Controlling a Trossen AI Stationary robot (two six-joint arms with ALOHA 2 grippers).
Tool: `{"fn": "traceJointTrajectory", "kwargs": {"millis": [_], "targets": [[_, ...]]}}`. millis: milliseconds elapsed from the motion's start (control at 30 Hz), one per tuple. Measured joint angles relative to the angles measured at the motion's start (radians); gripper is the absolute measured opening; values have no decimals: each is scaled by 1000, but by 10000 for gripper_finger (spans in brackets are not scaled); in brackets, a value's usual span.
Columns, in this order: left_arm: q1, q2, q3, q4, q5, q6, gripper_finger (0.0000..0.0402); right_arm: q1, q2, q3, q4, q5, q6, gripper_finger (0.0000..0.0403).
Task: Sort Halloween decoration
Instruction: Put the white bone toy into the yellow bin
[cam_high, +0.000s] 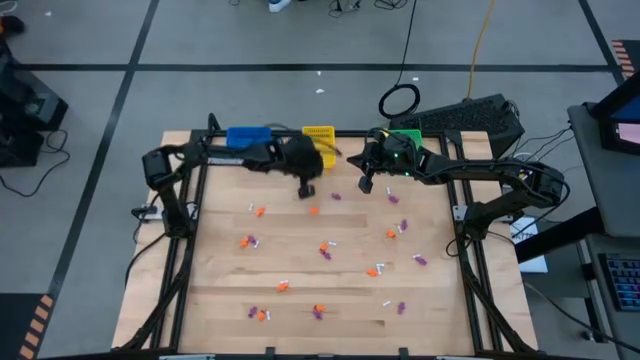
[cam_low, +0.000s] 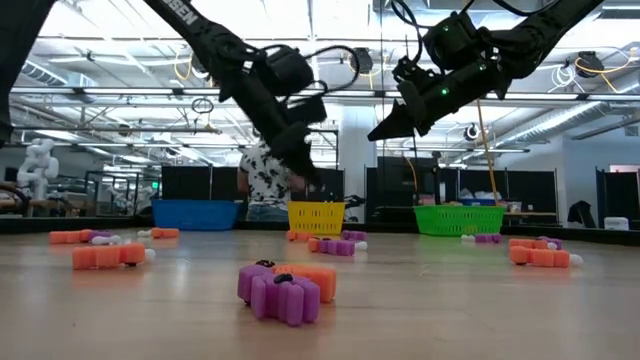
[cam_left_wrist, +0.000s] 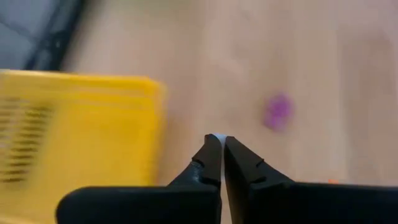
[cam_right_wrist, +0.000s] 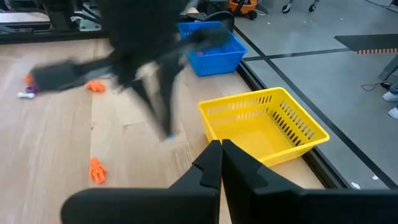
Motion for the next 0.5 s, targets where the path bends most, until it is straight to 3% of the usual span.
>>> {"fn": "traceJointTrajectory", "kwargs": {"millis": [233, 500], "targets": [[127, 54, 141, -32, -4, -46, 1, 18, 0, 0, 18, 0, 3, 0], [173, 188, 247, -93, 20, -35, 0, 25, 0, 0, 17, 0, 7, 0]]}}
